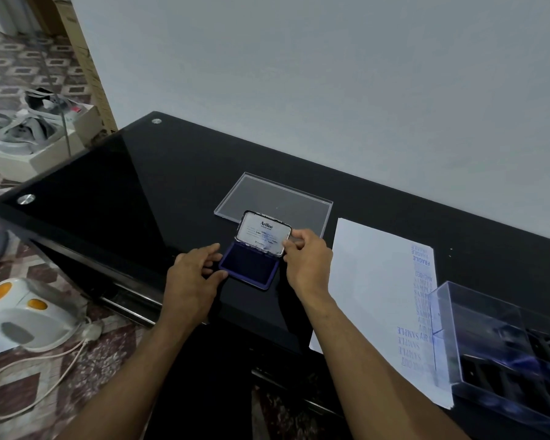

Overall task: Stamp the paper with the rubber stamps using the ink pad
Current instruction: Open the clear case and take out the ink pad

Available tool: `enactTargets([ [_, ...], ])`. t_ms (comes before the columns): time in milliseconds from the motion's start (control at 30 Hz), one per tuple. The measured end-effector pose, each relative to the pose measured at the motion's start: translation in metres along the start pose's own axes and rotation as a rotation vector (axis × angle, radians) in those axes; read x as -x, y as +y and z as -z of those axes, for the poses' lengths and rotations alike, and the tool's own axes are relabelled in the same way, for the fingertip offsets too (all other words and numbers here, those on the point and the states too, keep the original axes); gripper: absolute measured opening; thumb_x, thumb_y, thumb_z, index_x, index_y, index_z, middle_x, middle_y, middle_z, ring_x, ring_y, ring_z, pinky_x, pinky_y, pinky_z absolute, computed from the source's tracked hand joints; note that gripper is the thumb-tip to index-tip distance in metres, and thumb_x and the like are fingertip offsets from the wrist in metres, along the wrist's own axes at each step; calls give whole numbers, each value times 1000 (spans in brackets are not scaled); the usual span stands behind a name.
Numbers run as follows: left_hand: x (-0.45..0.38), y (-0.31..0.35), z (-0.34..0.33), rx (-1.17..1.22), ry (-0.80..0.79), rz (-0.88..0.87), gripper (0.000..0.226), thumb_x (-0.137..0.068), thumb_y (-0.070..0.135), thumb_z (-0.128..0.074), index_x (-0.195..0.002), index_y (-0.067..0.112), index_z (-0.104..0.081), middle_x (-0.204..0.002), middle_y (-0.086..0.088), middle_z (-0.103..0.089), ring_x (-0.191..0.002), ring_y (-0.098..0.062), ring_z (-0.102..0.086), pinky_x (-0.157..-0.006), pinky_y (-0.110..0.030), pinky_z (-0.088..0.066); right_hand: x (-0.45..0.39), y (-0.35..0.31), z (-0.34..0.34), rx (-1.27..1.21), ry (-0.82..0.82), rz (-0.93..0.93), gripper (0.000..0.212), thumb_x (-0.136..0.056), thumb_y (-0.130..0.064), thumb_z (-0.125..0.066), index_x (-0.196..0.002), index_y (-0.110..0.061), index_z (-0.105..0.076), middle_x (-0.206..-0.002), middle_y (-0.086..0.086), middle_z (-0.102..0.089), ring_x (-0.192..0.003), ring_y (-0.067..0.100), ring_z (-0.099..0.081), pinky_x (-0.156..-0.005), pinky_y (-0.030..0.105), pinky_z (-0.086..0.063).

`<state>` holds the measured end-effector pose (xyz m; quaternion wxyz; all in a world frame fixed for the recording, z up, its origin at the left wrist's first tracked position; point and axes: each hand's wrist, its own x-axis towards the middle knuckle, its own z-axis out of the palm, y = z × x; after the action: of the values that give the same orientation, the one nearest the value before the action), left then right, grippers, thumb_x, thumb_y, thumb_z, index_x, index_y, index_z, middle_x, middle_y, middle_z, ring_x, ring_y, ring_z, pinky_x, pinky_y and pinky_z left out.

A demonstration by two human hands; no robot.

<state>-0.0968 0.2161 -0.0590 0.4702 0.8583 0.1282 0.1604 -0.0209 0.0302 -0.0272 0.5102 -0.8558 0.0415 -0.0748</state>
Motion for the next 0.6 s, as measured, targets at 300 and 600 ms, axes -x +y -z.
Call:
enactTargets([
  [300,1,3,1,-16,5,1,59,-77,4,-84,-130,20,-65,-104,9,-67,-97,-6,-63,-88,-15,-48,-2,8,-8,190,-80,64,13,-96,-14,-60,-97,-16,-72,-101,-2,-73,-87,10,-67,-67,24,-61],
  [600,0,9,1,-117,-33,2,55,-81,4,-80,-132,18,-63,-107,7,-67,-102,-12,-60,-90,-20,-47,28,3,-1,389,-92,186,15,-94,-19,-59,-105,-19,-69,-107,-2,-69,-102,18,-57,-80,32,-56],
])
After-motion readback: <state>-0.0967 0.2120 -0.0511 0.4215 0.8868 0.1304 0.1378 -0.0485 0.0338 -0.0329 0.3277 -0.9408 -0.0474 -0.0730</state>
